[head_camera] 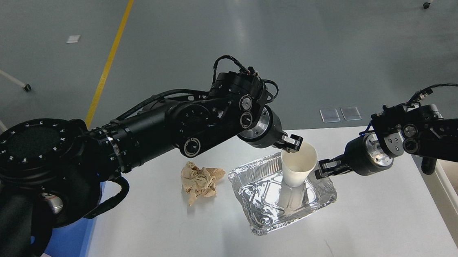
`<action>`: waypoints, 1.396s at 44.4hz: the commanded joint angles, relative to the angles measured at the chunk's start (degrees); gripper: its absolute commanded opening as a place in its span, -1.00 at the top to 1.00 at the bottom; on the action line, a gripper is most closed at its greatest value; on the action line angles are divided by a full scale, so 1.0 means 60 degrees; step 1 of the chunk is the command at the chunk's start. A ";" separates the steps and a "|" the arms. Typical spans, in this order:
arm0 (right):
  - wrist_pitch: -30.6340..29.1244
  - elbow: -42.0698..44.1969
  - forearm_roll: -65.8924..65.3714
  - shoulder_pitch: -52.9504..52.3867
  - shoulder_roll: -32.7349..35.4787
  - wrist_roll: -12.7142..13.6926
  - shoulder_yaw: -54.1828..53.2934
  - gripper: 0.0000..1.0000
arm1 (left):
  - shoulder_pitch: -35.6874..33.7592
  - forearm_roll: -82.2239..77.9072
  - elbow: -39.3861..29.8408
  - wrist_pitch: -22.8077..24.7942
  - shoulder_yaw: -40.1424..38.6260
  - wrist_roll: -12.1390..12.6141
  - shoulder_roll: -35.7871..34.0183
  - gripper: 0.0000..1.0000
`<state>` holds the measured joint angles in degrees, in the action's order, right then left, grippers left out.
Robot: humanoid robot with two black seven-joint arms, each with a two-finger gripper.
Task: Tidy desktop
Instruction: 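Lower the paper cup into the foil tray and release it, then raise the left gripper away from the foil tray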
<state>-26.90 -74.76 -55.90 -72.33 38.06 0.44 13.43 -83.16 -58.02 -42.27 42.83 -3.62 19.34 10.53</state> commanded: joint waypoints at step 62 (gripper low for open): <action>0.0015 0.0008 0.0014 0.0117 0.0160 -0.0014 -0.0085 1.00 | 0.4073 0.1013 -0.4877 -0.3225 -0.3248 -0.0512 -0.8140 -0.49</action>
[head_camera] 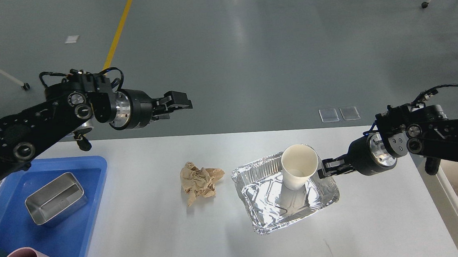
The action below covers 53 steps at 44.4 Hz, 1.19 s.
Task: Tidy desktop
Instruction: 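Raise the left gripper away from the foil tray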
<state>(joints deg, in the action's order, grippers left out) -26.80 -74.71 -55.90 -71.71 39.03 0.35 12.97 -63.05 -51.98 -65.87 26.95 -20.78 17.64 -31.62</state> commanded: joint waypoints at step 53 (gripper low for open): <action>0.0014 0.0044 0.0015 0.0087 -0.0060 0.0001 -0.0038 1.00 | 1.0639 0.0256 -0.3218 0.0137 -0.9794 -0.3542 -0.5848 -0.51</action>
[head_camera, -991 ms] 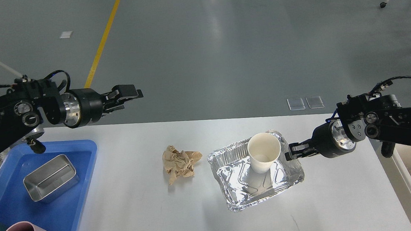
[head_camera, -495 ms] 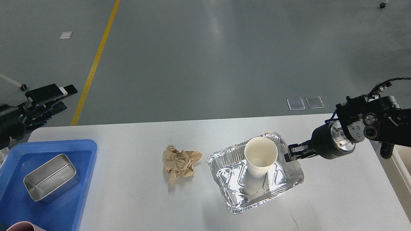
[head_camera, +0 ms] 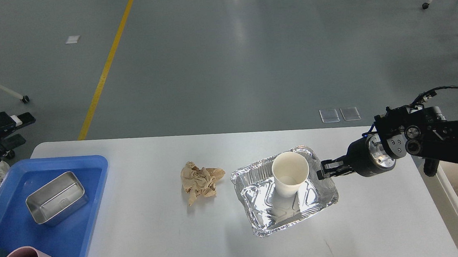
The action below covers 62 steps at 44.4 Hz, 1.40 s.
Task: Tidy desktop
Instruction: 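Raise the left gripper away from the foil tray, then reach the left gripper to the crumpled brown paper and grasp it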
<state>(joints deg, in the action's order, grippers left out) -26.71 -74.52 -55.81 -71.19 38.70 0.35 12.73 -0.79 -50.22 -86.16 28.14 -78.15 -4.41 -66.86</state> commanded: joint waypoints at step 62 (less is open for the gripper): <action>-0.0045 -0.0031 0.0001 0.0102 -0.0019 0.0000 0.0016 1.00 | -0.5682 -0.4902 0.5453 -0.2009 0.6799 0.1512 0.7920 -0.52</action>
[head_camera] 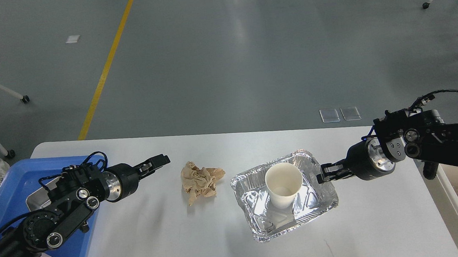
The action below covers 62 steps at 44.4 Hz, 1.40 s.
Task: Tidy desktop
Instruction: 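Reach the left gripper to the crumpled brown paper and grasp it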
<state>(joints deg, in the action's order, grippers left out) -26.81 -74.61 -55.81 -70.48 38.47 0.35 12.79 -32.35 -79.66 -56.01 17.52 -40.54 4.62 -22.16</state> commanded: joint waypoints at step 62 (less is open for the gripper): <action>-0.0147 -0.0089 0.0000 -0.0030 0.0150 0.0000 0.0006 1.00 | -0.1288 0.0020 0.2201 -0.0050 0.3197 -0.0140 0.1950 0.72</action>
<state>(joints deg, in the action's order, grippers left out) -27.69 -75.10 -55.81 -70.67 39.39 0.35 12.86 -39.97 -79.66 -42.80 14.97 -21.28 4.08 -10.46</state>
